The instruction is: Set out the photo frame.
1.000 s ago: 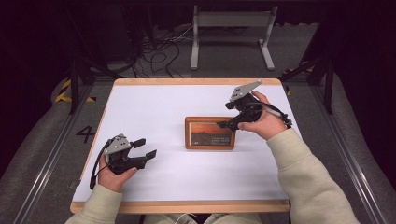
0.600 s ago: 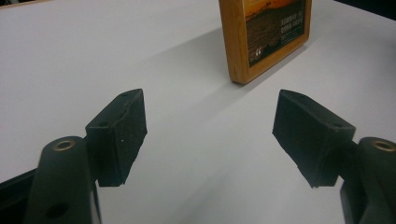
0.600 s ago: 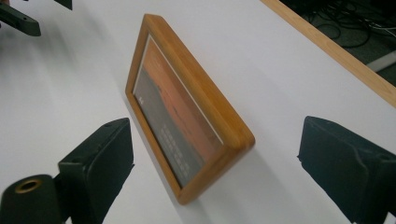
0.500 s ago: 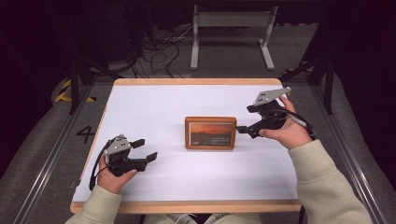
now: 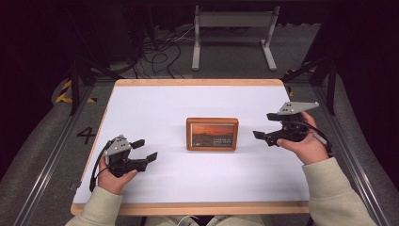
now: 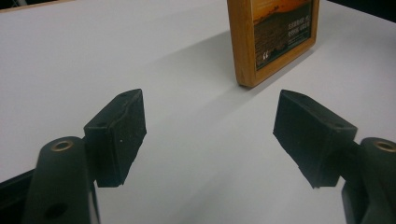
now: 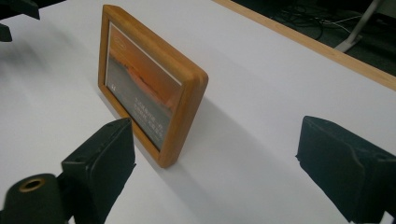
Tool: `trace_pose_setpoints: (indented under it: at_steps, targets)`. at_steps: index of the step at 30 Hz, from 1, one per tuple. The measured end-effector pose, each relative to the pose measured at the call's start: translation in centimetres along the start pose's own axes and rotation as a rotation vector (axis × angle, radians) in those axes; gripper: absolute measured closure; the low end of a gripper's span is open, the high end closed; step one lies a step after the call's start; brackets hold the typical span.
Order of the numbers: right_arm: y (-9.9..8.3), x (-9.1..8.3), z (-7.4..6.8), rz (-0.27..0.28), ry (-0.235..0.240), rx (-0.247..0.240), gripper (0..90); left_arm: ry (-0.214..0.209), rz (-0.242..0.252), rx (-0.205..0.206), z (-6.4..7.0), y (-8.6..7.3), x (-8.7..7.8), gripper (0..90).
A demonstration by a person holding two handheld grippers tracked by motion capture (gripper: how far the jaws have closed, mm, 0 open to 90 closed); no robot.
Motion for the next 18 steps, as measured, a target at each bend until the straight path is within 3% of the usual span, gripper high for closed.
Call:
trace_pose_setpoints:
  at_steps: [6,16,18]
  targets:
    - [-2.5,0.0,0.0,0.022,-0.015,0.045,11.9,-0.002,0.002,-0.002,0.1,0.0,0.0,25.2]
    - [-5.7,0.9,-0.4,0.033,0.015,0.073,8.0,0.004,0.004,0.011,0.0,-0.1,0.0,25.1]
    - [-6.7,1.4,-0.4,0.038,0.013,0.097,8.0,0.004,0.001,0.013,0.0,-0.1,-0.1,25.1]
Point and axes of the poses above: each handheld gripper's, and its own axes: x roughly forward along the jaws, y roughly out of its top, z roughly to its right, the point moved 3 cm from there along x, roughly forward along the jaws, and after that the axes turned 4 degrees about -y, right-handed, at the moved point
